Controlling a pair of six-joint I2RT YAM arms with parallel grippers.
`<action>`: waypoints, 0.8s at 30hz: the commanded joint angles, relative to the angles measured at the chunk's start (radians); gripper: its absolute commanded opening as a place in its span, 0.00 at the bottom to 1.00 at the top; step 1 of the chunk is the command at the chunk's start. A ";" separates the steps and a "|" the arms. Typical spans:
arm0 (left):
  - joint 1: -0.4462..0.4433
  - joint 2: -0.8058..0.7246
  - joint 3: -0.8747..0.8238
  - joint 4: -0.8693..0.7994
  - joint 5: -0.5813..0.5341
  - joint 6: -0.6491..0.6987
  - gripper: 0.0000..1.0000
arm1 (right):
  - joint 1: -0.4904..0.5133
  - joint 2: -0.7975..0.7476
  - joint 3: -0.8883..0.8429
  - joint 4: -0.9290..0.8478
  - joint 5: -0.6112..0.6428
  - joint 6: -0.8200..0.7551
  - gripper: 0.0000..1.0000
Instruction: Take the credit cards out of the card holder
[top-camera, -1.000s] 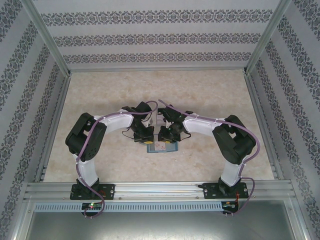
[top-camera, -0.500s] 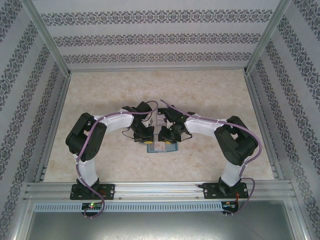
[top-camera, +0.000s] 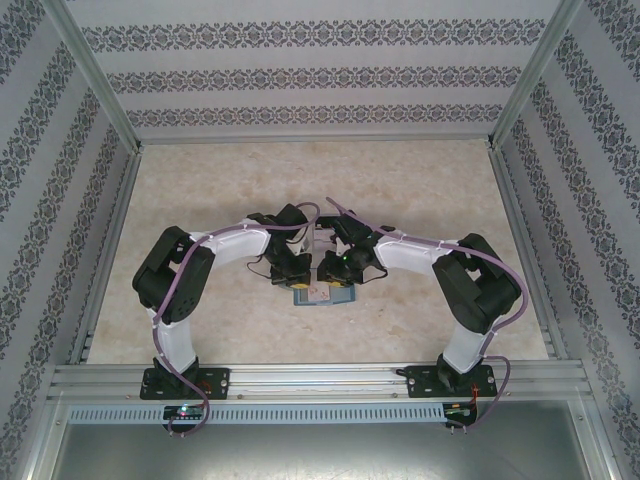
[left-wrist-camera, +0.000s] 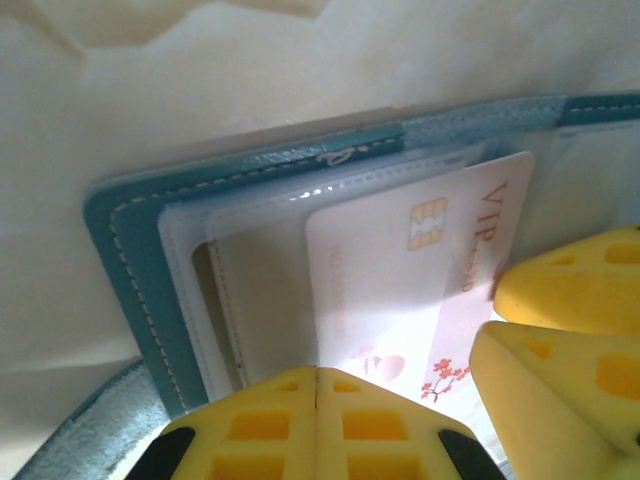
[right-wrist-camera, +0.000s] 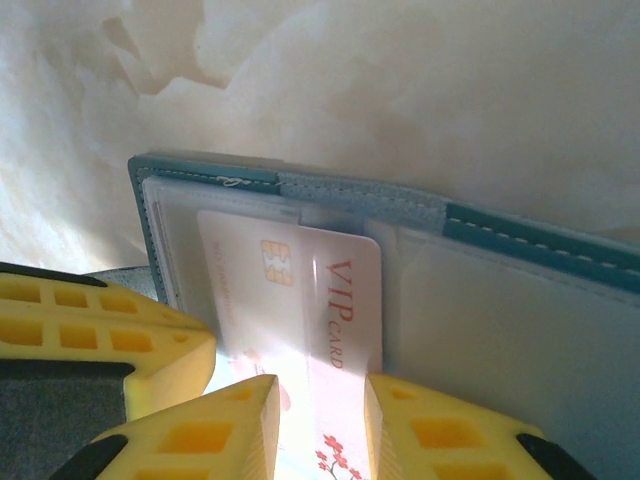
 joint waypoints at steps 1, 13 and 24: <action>-0.011 -0.015 0.031 -0.039 0.013 -0.016 0.00 | -0.007 -0.033 -0.018 0.023 -0.025 0.015 0.29; -0.019 0.025 0.029 -0.058 -0.016 0.002 0.00 | -0.018 -0.032 -0.018 -0.008 0.009 0.002 0.28; -0.019 0.063 0.016 -0.074 -0.046 0.014 0.00 | -0.015 0.004 0.003 -0.060 0.043 -0.039 0.29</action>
